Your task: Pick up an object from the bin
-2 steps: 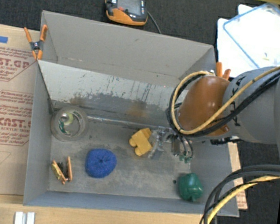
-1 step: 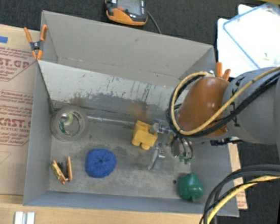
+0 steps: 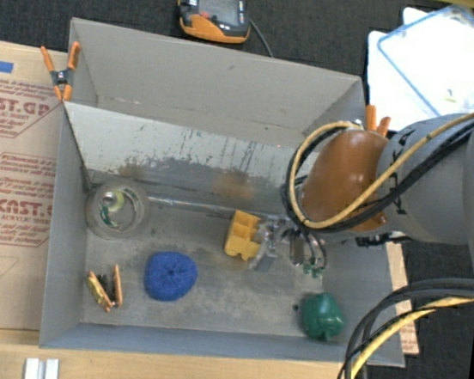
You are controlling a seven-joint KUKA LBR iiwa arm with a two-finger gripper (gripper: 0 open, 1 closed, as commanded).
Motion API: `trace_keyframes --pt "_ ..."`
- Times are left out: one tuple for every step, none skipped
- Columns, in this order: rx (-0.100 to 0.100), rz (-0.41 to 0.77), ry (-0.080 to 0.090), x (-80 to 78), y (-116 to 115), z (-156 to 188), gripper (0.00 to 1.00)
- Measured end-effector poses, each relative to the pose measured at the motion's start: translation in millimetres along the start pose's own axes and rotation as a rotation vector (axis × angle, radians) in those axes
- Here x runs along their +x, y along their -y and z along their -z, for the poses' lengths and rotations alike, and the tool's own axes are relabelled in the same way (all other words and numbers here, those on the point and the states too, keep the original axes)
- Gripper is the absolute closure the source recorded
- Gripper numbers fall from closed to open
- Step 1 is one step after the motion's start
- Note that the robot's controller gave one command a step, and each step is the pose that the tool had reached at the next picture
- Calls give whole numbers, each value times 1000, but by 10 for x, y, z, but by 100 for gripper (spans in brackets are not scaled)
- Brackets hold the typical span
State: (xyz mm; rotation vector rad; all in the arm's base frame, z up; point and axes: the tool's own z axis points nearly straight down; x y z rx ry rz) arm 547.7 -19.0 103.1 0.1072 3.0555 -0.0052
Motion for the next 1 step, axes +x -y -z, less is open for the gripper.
trace_keyframes --pt "0 0 0 0 0 0 100"
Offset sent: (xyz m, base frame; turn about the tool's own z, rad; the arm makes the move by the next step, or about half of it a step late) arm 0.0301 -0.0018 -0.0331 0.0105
